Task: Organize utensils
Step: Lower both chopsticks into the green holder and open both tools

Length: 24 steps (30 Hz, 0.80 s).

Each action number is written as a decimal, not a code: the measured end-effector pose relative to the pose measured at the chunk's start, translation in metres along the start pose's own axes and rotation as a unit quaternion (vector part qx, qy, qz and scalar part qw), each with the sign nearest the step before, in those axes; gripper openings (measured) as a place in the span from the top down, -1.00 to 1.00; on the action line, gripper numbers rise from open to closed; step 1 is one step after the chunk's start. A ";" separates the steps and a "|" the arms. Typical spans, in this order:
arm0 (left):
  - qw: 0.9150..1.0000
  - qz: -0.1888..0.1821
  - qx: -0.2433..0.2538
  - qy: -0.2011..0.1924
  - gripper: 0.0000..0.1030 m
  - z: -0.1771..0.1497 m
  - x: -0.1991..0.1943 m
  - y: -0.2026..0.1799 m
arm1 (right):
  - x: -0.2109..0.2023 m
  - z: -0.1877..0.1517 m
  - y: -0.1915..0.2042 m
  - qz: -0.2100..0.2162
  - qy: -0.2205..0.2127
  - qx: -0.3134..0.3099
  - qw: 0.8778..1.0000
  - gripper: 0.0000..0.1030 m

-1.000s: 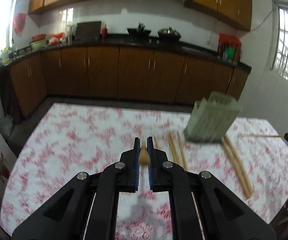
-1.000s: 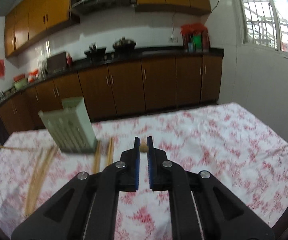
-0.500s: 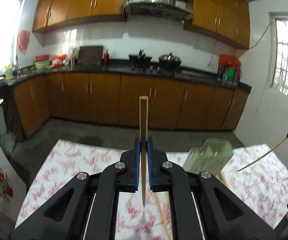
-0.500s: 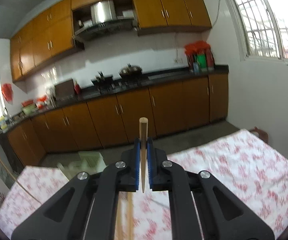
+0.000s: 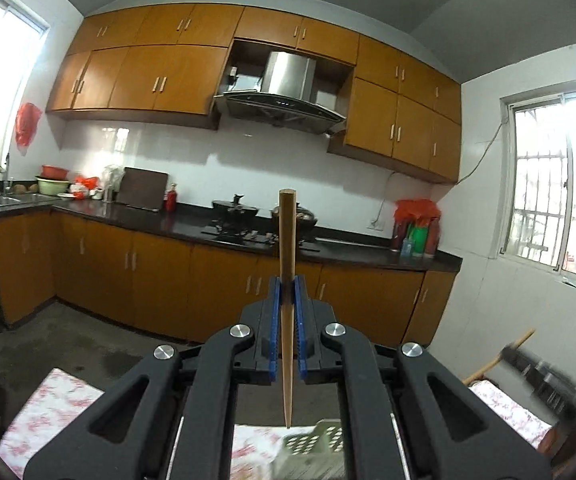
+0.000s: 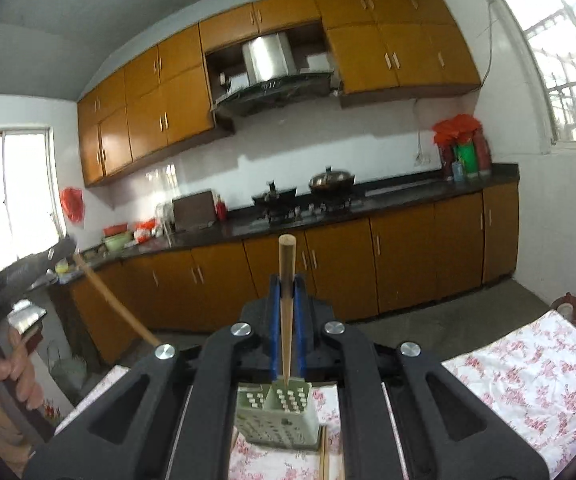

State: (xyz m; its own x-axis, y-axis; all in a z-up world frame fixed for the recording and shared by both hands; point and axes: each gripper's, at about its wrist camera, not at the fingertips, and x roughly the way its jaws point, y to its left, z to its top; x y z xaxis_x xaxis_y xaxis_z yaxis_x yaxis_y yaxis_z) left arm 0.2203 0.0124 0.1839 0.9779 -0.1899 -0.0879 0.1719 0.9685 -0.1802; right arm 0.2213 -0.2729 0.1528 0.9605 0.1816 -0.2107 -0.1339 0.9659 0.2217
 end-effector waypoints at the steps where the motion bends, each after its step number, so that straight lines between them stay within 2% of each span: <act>1: 1.000 -0.005 -0.003 0.003 0.85 -0.007 0.008 -0.003 | 0.006 -0.003 -0.001 0.000 0.009 0.000 1.000 0.84; 8: 0.998 -0.023 -0.015 0.057 0.85 -0.061 0.052 -0.011 | 0.044 -0.032 -0.003 -0.002 0.062 0.003 0.998 0.84; 11: 0.996 -0.025 -0.021 0.082 0.85 -0.076 0.061 -0.008 | 0.048 -0.040 -0.002 -0.005 0.069 0.006 0.998 0.80; 13: 0.995 -0.028 -0.028 0.094 0.85 -0.082 0.064 -0.004 | 0.048 -0.042 -0.001 -0.009 0.069 0.008 0.998 0.65; 14: 0.994 -0.029 -0.031 0.098 0.85 -0.081 0.064 -0.003 | 0.048 -0.042 -0.002 -0.010 0.067 0.009 0.998 0.44; 15: 0.994 -0.029 -0.033 0.100 0.85 -0.082 0.063 -0.002 | 0.047 -0.040 -0.002 -0.011 0.064 0.011 0.998 0.34; 17: 0.994 -0.030 -0.040 0.100 0.84 -0.079 0.059 0.002 | 0.041 -0.038 -0.003 -0.014 0.059 0.011 0.998 0.33; 20: 0.994 -0.033 -0.046 0.093 0.66 -0.068 0.047 0.008 | 0.022 -0.034 -0.008 -0.020 0.045 0.020 0.999 0.32; 22: 0.995 -0.031 -0.053 0.084 0.40 -0.061 0.035 0.015 | 0.007 -0.037 -0.018 -0.030 0.041 0.033 0.998 0.31; 24: 0.995 -0.023 -0.062 0.081 0.34 -0.056 0.018 0.026 | -0.006 -0.049 -0.033 -0.051 0.051 0.044 0.996 0.30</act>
State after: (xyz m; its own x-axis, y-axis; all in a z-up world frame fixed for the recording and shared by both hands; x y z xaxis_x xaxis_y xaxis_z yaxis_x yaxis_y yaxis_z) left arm 0.2355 0.0254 0.1228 0.9356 -0.2669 -0.2310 0.1905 0.9327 -0.3064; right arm 0.2082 -0.2972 0.1003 0.9376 0.1061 -0.3311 -0.0112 0.9610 0.2762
